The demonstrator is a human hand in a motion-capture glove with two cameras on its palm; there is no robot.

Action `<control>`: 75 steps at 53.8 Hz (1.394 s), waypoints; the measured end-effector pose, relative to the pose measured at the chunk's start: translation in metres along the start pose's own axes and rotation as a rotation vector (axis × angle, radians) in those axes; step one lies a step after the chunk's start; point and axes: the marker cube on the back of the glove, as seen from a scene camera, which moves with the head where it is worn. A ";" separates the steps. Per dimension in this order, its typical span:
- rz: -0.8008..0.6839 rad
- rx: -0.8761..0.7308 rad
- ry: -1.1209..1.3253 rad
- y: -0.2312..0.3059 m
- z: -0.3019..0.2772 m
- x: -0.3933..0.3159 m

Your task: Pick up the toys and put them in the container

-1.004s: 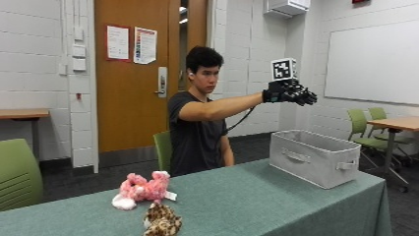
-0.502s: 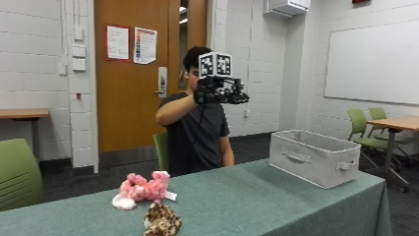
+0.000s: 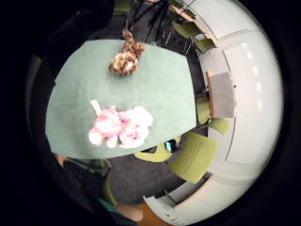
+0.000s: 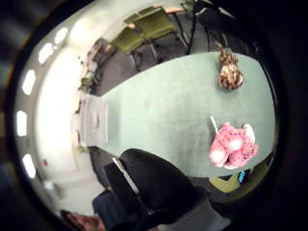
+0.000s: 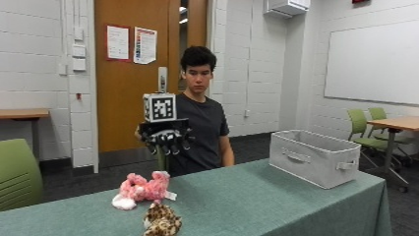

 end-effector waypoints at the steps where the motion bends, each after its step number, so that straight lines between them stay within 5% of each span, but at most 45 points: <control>1: 0.011 -0.005 -0.005 0.000 0.009 0.006; 20: 0.108 -0.082 -0.033 0.014 0.106 0.051; 48: 0.156 -0.215 0.032 0.054 0.151 0.072; 63: 0.155 -0.174 0.061 0.058 0.151 0.062; 75: 0.199 0.063 0.116 0.063 0.139 0.055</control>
